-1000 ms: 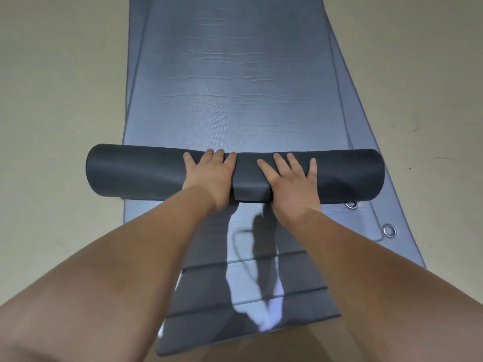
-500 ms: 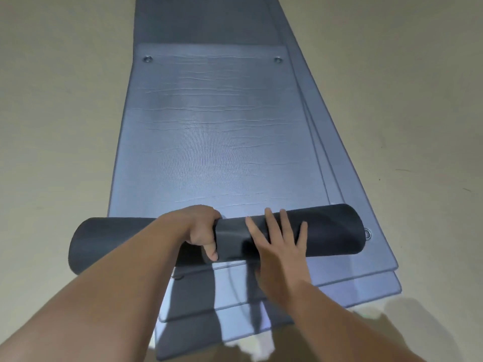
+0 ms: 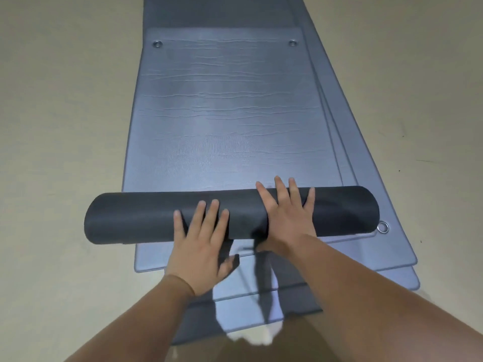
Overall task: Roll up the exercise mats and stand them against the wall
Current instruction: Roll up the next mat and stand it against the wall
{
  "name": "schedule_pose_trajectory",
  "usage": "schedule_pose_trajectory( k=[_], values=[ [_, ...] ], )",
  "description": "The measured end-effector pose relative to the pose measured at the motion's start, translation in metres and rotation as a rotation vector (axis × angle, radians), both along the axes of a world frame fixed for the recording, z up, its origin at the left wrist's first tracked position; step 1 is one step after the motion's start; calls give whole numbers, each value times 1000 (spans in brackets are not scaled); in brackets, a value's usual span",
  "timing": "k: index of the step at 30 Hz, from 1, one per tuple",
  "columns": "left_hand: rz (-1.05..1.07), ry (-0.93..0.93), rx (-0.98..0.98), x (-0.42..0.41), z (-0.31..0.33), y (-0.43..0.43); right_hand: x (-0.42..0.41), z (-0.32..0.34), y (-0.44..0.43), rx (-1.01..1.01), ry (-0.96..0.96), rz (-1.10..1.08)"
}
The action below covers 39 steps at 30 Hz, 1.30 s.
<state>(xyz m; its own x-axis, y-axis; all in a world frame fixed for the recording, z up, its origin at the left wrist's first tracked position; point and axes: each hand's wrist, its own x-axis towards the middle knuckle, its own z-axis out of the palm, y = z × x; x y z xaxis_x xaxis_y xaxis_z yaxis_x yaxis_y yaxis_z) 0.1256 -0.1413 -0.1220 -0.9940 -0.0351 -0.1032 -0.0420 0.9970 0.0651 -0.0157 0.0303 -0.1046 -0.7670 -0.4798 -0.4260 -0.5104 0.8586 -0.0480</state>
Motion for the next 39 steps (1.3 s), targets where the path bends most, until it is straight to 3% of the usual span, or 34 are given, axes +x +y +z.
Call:
schedule_pose_trajectory(
  k=[4, 8, 11, 15, 19, 23, 30, 39],
  values=[
    [140, -146, 4, -16, -10, 8, -21, 9, -13, 72, 20, 16],
    [205, -224, -59, -46, -5, 4, -6, 7, -5, -96, 118, -25],
    [220, -217, -48, -76, 5, -11, 18, -13, 12, -150, 227, -5],
    [207, -187, -22, -104, 7, -26, -2, -19, 8, -19, 104, 15],
    [143, -48, -55, -96, -4, -31, -47, -14, -16, 10, 97, 15],
    [218, -147, -46, -101, -16, -33, -92, -8, -35, 25, 109, 35],
    [271, -156, -59, -164, -4, -57, -101, -24, -50, 56, 255, 138],
    [254, -154, -28, -162, 18, -57, -105, 2, -50, 29, 118, 133]
  ],
)
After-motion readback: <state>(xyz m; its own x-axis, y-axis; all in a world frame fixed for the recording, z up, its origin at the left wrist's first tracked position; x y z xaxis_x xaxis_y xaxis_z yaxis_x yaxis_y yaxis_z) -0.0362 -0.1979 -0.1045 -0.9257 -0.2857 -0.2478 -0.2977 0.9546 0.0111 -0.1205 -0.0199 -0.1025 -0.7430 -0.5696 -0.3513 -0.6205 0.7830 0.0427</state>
